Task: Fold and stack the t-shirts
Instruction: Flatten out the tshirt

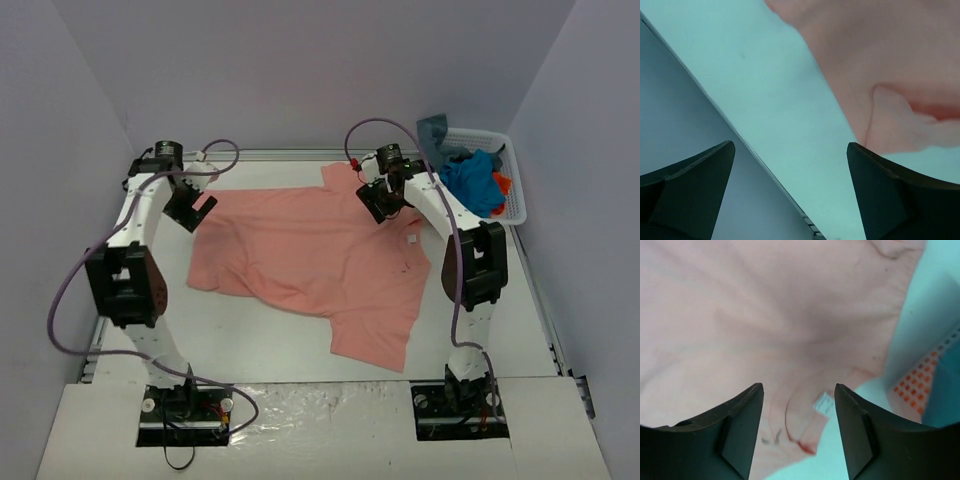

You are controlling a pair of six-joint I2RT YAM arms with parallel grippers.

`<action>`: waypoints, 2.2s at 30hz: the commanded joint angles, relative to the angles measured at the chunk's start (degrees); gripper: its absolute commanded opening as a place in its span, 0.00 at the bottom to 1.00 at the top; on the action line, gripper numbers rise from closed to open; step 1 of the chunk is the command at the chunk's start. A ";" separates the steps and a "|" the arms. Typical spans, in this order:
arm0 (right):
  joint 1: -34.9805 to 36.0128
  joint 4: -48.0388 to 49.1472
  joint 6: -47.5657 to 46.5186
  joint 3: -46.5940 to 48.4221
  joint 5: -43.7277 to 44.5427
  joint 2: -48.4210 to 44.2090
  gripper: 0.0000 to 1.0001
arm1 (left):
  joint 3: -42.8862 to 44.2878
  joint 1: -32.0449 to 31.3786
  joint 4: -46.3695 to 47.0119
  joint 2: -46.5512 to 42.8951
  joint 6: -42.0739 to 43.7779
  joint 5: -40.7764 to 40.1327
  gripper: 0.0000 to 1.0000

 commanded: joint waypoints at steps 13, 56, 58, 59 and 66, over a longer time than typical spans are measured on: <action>-0.20 -4.05 -6.69 -35.90 -12.53 -36.64 0.62 | -37.71 0.83 13.09 -27.12 11.72 23.59 0.94; -5.04 -0.70 -4.94 -42.07 -9.72 -27.51 0.64 | -15.92 3.11 -3.33 0.56 39.41 32.56 0.77; -5.30 -0.79 -4.94 -42.16 -9.54 -27.25 0.64 | -13.90 3.03 -4.91 1.96 39.84 33.17 0.77; -5.39 -0.79 -4.94 -42.24 -9.46 -27.16 0.64 | -13.46 3.03 -5.61 2.32 40.28 33.44 0.77; -6.18 -0.79 -5.11 -42.42 -9.10 -27.60 0.63 | -9.77 4.87 -16.40 2.76 43.97 39.49 0.15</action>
